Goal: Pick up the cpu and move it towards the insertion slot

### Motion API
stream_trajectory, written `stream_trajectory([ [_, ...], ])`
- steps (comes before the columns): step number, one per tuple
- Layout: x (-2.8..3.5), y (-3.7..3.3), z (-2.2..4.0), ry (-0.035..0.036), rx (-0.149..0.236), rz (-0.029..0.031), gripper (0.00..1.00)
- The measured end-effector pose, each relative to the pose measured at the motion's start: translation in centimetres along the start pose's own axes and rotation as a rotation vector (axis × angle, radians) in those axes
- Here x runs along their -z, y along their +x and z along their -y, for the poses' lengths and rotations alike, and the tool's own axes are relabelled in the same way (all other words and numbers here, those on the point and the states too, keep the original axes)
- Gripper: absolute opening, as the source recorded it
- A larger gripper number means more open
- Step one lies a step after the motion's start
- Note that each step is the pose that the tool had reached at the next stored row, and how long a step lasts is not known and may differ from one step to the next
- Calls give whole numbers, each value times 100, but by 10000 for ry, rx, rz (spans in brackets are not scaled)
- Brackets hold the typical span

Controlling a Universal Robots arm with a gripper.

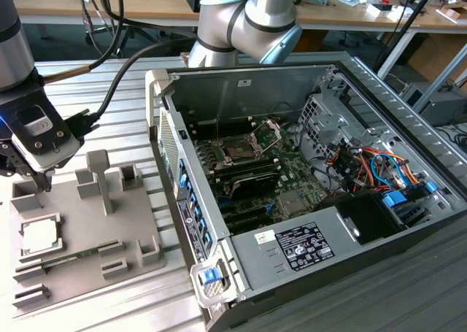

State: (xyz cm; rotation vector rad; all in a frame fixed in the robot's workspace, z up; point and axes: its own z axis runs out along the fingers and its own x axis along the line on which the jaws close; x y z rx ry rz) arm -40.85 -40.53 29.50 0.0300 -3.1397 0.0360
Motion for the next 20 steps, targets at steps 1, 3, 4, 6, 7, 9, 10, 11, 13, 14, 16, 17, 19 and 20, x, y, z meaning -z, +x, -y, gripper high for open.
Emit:
stream_trajectory([
  [1,-2,1,0,0,0,1,11],
  [3,-6,3,1,0,0,1,11],
  [4,-7,4,1,0,0,1,11],
  [6,-10,6,2,1,0,0,11],
  [7,-13,7,2,3,0,0,11],
  [9,-19,10,3,2,0,0,11],
  [10,-20,11,3,3,0,0,11],
  [11,-23,11,3,3,0,1,11],
  [13,-25,13,3,4,0,1,11],
  [14,-28,14,3,4,0,0,11],
  [16,-31,16,3,5,0,0,11],
  [17,-33,17,3,5,0,0,11],
  [19,-35,18,3,5,0,0,11],
  [20,-37,19,3,5,0,1,11],
])
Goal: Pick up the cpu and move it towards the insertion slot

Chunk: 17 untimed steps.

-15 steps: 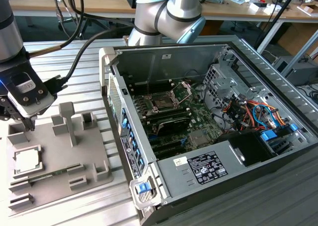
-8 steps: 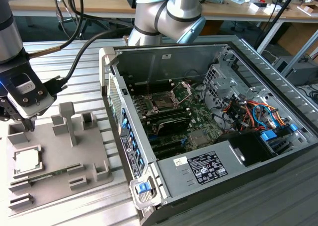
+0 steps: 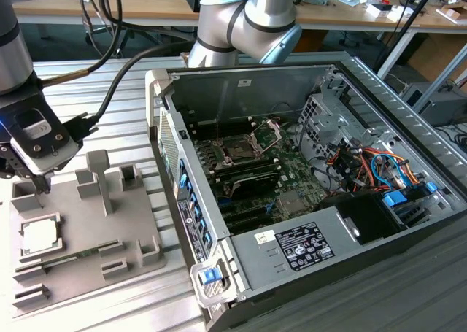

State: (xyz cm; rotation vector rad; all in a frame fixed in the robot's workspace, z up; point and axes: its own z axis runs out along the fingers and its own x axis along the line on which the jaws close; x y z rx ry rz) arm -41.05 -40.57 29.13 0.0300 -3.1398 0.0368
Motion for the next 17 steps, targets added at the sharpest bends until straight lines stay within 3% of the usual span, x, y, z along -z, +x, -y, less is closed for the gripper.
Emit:
stream_trajectory([
  [17,-27,23,-1,7,0,0,11],
])
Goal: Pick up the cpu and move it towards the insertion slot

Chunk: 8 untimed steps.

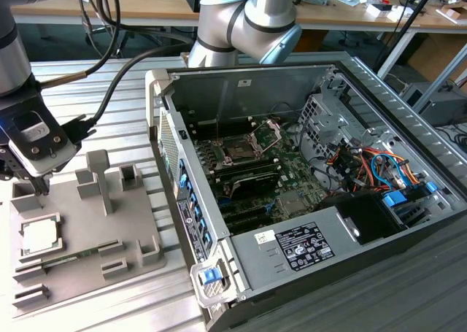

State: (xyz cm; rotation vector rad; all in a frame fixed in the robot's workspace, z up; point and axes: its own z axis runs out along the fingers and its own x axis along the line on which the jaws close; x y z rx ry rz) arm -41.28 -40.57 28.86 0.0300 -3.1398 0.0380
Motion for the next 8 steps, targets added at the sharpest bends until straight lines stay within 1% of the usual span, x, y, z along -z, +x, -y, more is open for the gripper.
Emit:
stream_trajectory([
  [8,-14,8,0,4,0,0,11],
])
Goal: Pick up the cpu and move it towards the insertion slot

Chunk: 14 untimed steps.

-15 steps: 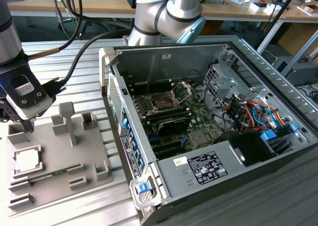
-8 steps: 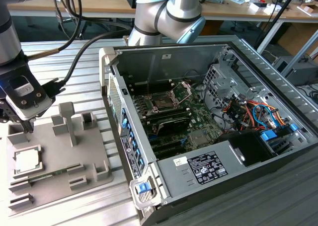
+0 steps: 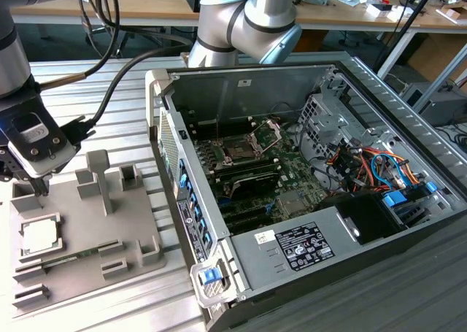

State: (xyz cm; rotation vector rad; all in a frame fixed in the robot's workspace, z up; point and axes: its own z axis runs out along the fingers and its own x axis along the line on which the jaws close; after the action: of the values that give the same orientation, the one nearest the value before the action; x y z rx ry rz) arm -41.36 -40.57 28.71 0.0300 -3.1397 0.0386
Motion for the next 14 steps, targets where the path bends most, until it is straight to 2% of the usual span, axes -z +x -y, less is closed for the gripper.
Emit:
stream_trajectory([
  [14,-35,23,0,14,0,-1,11],
])
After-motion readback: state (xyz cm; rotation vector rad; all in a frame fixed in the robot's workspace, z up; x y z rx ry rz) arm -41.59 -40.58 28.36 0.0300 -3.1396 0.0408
